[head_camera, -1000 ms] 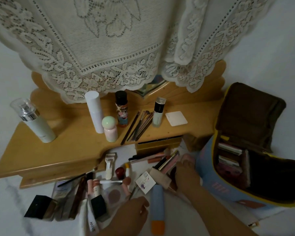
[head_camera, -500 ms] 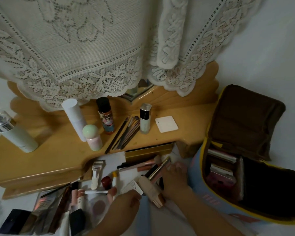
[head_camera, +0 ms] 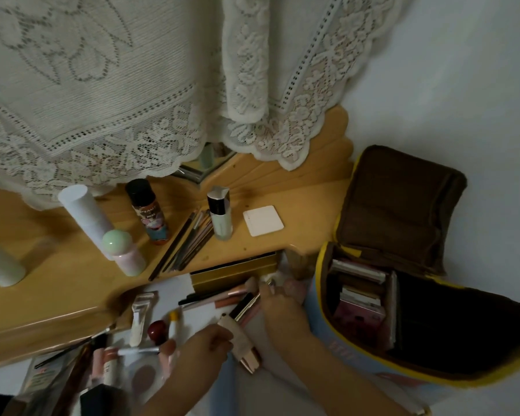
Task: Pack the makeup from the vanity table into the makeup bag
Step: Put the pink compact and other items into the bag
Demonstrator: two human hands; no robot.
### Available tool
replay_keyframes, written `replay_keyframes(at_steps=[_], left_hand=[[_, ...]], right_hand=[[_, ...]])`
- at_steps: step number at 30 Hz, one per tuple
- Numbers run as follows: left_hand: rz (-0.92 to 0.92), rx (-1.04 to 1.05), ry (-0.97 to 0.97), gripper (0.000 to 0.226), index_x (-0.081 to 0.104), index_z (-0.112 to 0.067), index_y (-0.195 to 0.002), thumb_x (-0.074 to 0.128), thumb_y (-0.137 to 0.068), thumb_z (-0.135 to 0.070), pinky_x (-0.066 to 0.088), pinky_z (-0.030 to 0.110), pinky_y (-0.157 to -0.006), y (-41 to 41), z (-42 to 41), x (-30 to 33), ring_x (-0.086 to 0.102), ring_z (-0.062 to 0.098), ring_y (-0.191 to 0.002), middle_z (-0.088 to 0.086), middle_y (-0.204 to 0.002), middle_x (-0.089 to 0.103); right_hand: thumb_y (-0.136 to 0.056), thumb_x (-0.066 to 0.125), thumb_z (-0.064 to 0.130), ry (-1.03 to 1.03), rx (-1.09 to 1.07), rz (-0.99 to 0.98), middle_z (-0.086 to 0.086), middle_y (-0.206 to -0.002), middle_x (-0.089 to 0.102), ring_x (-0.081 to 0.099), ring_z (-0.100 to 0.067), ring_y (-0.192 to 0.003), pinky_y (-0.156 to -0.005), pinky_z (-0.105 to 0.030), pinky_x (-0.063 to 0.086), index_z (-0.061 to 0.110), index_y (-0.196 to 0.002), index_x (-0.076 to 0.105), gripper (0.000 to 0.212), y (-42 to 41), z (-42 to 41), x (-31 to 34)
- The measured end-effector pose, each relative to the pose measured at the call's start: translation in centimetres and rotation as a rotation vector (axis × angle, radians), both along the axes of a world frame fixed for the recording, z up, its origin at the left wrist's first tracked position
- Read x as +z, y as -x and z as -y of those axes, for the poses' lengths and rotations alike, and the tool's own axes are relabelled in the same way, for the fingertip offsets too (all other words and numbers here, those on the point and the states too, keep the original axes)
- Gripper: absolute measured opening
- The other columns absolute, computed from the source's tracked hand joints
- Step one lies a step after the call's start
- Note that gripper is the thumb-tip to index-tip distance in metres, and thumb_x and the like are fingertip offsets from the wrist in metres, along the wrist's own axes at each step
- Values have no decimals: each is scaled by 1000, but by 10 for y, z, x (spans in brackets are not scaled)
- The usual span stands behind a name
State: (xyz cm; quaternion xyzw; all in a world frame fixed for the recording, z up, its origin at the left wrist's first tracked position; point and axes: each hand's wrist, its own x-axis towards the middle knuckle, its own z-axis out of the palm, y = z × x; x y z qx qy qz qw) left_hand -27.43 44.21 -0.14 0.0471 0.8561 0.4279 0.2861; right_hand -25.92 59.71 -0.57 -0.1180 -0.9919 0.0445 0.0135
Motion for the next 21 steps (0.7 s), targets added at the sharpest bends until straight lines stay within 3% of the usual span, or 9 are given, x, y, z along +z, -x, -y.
replay_keyframes(at_steps=[2,4,5,7,9,13,15,18,21], left_hand=[[-4,-17,-30,36,55,-21,-71,44,-87,10,43,6,-52,2,-8,5,57,10,-67,2,-75,62],[-7,-12,-62,35,57,-19,-74,43,-86,11,44,13,-58,3,-19,13,58,14,-69,7,-78,62],[-21,-19,-67,32,58,-18,-76,44,-87,9,44,15,-59,3,-26,16,58,14,-70,5,-80,63],[-53,-49,-83,30,59,-21,-79,45,-89,4,42,14,-58,2,-40,24,58,10,-70,-3,-80,63],[-82,-96,-127,31,57,-26,-79,46,-90,2,42,14,-59,-2,-58,32,59,10,-72,-5,-82,63],[-266,-241,-226,19,51,-28,-100,54,-91,-11,44,11,-72,-15,-99,48,56,6,-91,-22,-92,51],[-281,-286,-294,32,48,-27,-116,59,-89,-15,43,8,-76,-18,-119,54,50,-1,-96,-27,-101,48],[-314,-298,-302,45,45,-25,-129,60,-88,-21,47,28,-95,-17,-141,48,53,7,-111,-10,-118,59],[-321,-230,-257,39,48,-20,-129,55,-91,-18,50,36,-95,-14,-147,42,59,18,-110,4,-116,64]], right_hand=[[-72,48,9,188,-54,-118,-4,-71,66,65,-19,-64,-54,-21,47,21,-99,59,31,-13,-2,30],[-91,41,10,360,-77,-114,-5,-105,63,59,-23,-99,-73,-27,42,22,-122,47,33,-29,-8,51],[-95,43,17,504,-93,-110,1,-108,60,57,-19,-100,-71,-23,39,26,-127,41,34,-41,-14,63],[-93,46,20,694,-131,-159,11,-90,58,57,-8,-79,-59,-17,38,34,-126,35,37,-67,-31,85],[-90,48,11,772,-177,-175,6,-81,59,55,-13,-66,-56,-26,41,40,-114,31,41,-88,-51,103],[-86,50,6,710,-331,-253,-10,-76,57,45,-17,-53,-51,-32,36,34,-101,35,35,-110,-99,107],[-85,51,6,665,-349,-245,-7,-73,54,44,-15,-53,-49,-29,35,30,-105,35,34,-110,-116,101],[-86,54,9,643,-269,-124,-1,-79,56,52,-13,-61,-51,-26,42,31,-107,35,36,-100,-126,90],[-85,55,7,533,-171,65,-5,-102,62,61,-22,-87,-70,-35,51,24,-113,38,37,-88,-127,69]])
